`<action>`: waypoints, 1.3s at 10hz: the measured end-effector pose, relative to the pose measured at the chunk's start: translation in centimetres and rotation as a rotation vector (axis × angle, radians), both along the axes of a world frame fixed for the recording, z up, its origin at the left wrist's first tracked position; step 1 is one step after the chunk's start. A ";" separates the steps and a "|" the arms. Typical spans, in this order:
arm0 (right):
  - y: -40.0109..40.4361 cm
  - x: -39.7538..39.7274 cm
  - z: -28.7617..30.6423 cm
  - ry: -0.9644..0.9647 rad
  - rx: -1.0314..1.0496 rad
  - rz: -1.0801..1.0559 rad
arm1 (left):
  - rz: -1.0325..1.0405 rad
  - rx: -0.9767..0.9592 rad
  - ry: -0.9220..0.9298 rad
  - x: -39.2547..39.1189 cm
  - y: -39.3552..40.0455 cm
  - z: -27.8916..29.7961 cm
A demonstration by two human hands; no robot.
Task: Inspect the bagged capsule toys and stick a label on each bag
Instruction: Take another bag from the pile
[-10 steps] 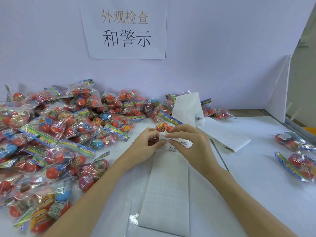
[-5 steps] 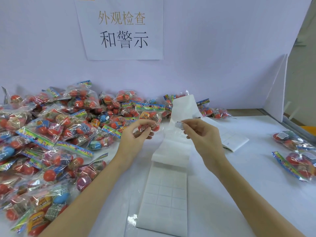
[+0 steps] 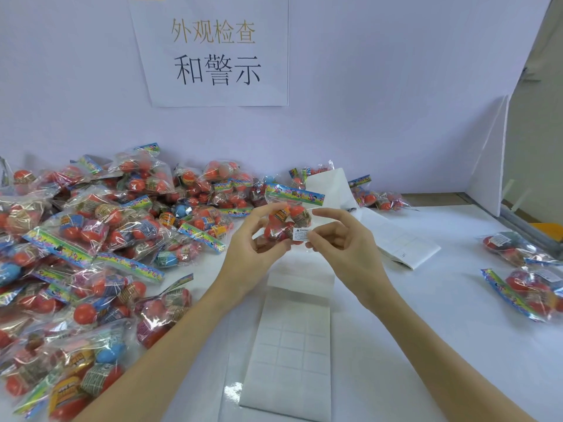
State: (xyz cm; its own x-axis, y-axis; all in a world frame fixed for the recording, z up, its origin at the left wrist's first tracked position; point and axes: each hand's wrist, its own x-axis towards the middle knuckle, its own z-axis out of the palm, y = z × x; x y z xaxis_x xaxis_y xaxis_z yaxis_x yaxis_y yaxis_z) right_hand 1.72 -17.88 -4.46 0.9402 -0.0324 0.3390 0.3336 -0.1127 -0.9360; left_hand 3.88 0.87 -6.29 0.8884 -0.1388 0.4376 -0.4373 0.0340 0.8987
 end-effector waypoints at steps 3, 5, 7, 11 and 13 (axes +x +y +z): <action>0.0 -0.1 0.0 -0.013 -0.040 -0.025 | -0.008 -0.001 0.013 -0.2 -0.1 0.1; 0.0 -0.1 0.0 -0.007 -0.049 -0.036 | -0.029 -0.012 0.035 -0.2 -0.1 -0.1; 0.0 -0.1 -0.2 -0.007 -0.061 -0.038 | -0.060 -0.090 0.063 -0.2 -0.1 0.1; 0.1 0.0 -0.4 -0.029 -0.080 -0.051 | 0.034 -0.028 0.037 -0.7 -0.4 0.4; 0.3 0.1 -0.6 -0.048 -0.086 -0.039 | 0.089 -0.064 0.044 -0.6 -0.6 0.3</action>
